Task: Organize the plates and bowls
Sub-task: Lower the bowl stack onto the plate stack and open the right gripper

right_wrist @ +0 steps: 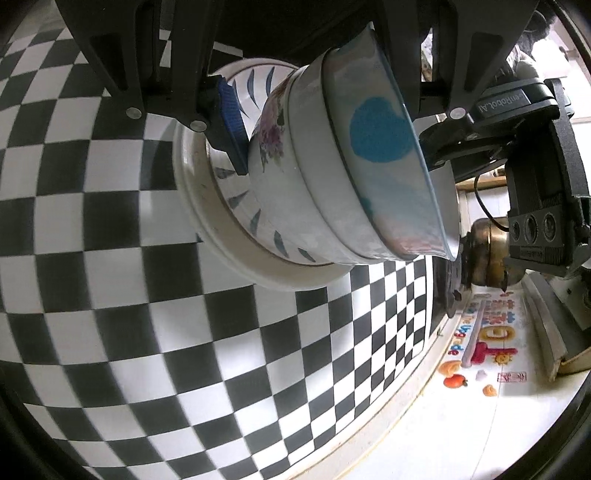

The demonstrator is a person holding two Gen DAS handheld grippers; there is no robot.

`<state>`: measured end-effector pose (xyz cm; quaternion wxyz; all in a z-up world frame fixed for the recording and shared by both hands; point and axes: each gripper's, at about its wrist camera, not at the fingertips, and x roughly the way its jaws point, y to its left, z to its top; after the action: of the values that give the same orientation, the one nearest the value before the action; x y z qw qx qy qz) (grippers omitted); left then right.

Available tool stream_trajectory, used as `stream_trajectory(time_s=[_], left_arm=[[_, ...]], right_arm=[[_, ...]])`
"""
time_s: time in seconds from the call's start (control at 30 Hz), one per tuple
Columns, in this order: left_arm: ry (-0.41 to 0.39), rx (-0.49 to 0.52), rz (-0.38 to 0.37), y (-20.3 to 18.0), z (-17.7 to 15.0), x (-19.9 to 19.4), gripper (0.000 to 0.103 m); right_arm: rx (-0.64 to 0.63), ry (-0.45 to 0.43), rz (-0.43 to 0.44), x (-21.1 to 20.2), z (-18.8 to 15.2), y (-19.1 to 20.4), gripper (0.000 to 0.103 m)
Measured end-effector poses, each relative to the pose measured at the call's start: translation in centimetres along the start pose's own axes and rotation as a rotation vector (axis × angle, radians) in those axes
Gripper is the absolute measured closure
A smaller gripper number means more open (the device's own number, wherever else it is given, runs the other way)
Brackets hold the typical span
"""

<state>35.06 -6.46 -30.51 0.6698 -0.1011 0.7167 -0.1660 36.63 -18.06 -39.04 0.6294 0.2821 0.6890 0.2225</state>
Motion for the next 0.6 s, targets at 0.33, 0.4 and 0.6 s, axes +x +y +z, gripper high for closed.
stream_trajectory(time_s=[0.33, 0.4, 0.6], left_arm=[[0.011, -0.032, -0.001, 1.7, 0.0, 0.6, 0.068], [0.012, -0.035, -0.001, 1.8, 0.0, 0.7, 0.068], [0.019, -0.038, 0.014, 2.0, -0.1, 1.1, 0.068]], right_arm=[[-0.01, 0.047, -0.011, 1.6, 0.3, 0.2, 0.051], [-0.008, 0.051, -0.01, 1.8, 0.4, 0.3, 0.051], [-0.002, 0.059, -0.012, 2.0, 0.3, 0.1, 0.051]])
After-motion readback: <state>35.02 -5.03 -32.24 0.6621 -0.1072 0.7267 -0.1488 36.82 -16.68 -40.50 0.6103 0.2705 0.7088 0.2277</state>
